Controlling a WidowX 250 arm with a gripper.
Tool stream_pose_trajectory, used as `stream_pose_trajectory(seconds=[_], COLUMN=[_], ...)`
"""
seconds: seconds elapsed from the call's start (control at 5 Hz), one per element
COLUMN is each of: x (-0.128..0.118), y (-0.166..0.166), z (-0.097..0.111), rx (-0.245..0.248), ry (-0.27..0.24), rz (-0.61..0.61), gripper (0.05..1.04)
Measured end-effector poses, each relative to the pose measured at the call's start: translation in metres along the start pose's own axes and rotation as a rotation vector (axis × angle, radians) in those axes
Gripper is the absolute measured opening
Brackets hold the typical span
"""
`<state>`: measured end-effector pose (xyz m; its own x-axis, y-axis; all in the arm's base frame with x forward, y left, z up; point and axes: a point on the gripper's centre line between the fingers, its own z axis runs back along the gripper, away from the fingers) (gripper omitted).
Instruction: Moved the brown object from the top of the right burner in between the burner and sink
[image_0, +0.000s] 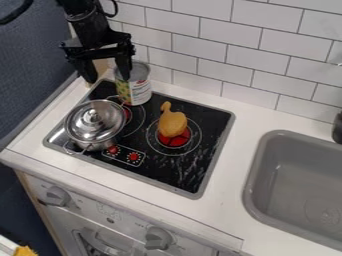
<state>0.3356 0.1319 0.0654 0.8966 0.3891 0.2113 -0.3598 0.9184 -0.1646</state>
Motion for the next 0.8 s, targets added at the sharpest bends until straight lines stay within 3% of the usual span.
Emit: stream_pose_trajectory(seconds=[0.4,0.8], x=[0.0,0.021], y=[-0.014,-0.042], z=[-0.026,-0.063], rx=[0.008,-0.007], ry=[0.059,0.063], rz=[0.081,0.18], gripper=[1.001,1.001])
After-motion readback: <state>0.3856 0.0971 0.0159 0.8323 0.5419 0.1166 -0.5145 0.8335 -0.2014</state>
